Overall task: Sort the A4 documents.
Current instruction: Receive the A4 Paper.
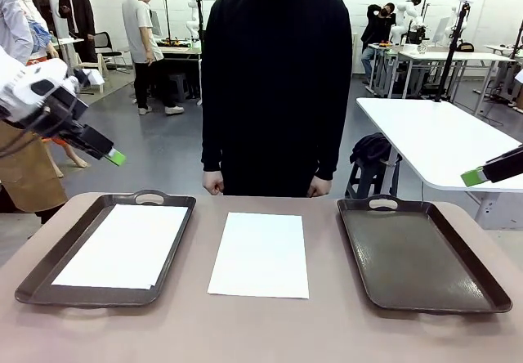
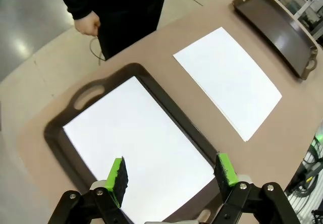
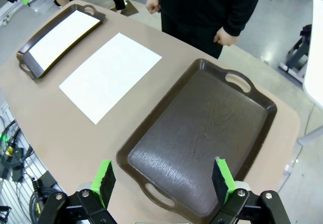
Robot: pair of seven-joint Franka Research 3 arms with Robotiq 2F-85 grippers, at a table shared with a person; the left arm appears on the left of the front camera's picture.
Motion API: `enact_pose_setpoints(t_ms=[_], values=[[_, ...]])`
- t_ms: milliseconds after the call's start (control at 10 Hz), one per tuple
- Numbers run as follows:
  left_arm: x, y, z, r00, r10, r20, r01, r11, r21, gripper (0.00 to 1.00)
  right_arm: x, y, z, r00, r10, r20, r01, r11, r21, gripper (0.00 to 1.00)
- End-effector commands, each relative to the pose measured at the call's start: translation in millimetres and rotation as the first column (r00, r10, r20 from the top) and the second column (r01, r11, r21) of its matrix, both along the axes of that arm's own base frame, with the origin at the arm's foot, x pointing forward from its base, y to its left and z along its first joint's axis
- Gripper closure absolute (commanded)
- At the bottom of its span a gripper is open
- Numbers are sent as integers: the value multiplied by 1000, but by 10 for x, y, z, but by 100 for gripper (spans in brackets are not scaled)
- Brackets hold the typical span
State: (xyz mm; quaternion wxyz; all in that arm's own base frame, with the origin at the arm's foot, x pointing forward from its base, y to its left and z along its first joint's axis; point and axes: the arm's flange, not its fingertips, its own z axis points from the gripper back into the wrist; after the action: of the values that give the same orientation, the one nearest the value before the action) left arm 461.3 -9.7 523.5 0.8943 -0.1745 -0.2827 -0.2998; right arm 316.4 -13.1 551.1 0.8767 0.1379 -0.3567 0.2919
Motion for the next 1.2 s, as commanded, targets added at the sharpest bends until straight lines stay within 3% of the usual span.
enact_pose_setpoints(t_ms=[0, 500, 1100], values=[[-191, -26, 65, 997, 10, 80, -10, 1000, -4, 10, 11, 1, -12, 1000, -4, -5, 4, 1000, 5, 0], [-229, -5, 106, 998, -65, 25, 68, 988, -139, 10, 11, 1, -12, 1000, -4, -5, 4, 1000, 5, 0], [-199, -72, 127, 999, -42, 15, 43, 994, -101, 10, 11, 1, -12, 1000, -4, -5, 4, 1000, 5, 0]])
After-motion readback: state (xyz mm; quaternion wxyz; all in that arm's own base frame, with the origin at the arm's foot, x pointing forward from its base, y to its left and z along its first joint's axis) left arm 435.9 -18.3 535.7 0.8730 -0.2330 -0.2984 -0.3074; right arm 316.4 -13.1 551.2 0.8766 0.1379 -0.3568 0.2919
